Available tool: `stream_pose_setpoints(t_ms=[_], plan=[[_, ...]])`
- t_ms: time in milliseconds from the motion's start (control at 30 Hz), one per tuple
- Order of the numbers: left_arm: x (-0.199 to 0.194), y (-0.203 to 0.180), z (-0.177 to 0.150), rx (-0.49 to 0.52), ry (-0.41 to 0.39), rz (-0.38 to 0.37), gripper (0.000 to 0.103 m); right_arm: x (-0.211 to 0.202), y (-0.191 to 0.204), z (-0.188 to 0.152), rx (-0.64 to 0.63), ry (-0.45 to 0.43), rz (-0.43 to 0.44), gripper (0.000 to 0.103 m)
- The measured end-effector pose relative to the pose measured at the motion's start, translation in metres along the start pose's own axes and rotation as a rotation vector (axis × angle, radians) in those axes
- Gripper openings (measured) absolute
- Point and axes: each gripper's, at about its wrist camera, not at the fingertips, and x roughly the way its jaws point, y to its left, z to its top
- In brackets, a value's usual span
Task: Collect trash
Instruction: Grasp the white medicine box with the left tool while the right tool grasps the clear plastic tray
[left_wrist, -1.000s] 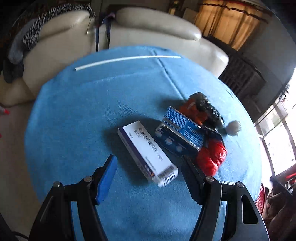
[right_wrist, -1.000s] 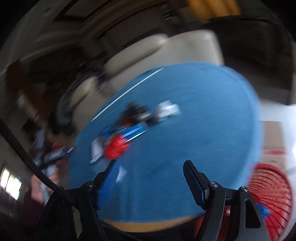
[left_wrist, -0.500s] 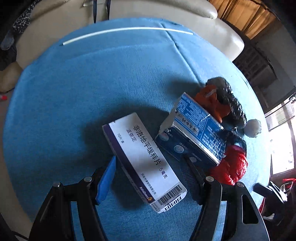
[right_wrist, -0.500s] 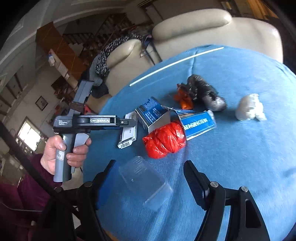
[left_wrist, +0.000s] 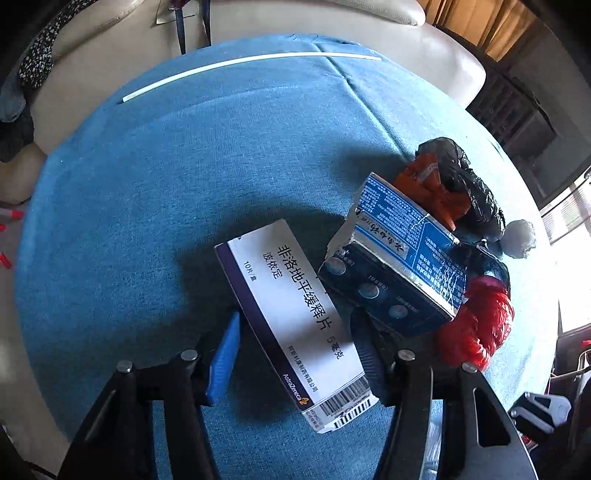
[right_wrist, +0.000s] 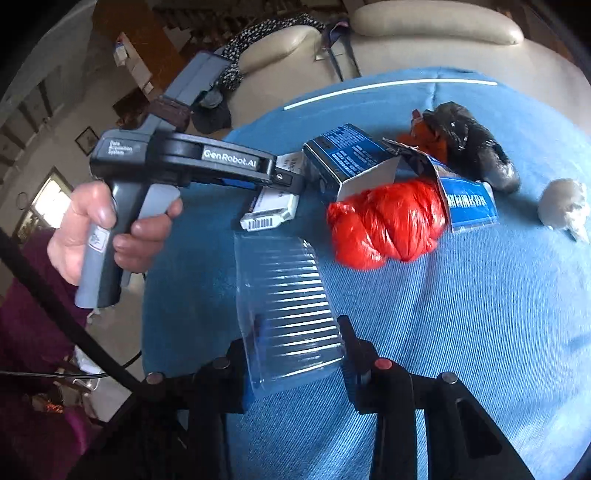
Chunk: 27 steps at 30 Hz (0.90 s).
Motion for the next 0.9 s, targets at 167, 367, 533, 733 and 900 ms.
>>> stream_pose_setpoints(t_ms=[167, 367, 533, 733, 900], plan=[[-0.009, 0.018, -0.014, -0.001, 0.004, -0.007, 0.057, -0.017, 0.008, -0.019, 0.044, -0.053, -0.007, 0.039], [-0.027, 0.032, -0.037, -0.015, 0.003, 0.017, 0.053, -0.054, -0.002, -0.038, 0.161, -0.142, -0.013, 0.039], [-0.05, 0.017, -0.054, 0.016, -0.054, 0.032, 0.052, -0.077, -0.007, -0.044, 0.216, -0.206, -0.033, 0.039], [-0.081, -0.001, -0.074, 0.069, -0.098, 0.0, 0.052, -0.102, -0.005, -0.047, 0.235, -0.258, -0.068, 0.039], [-0.111, -0.029, -0.081, 0.128, -0.168, 0.006, 0.052, -0.13, -0.01, -0.063, 0.271, -0.313, -0.102, 0.039]])
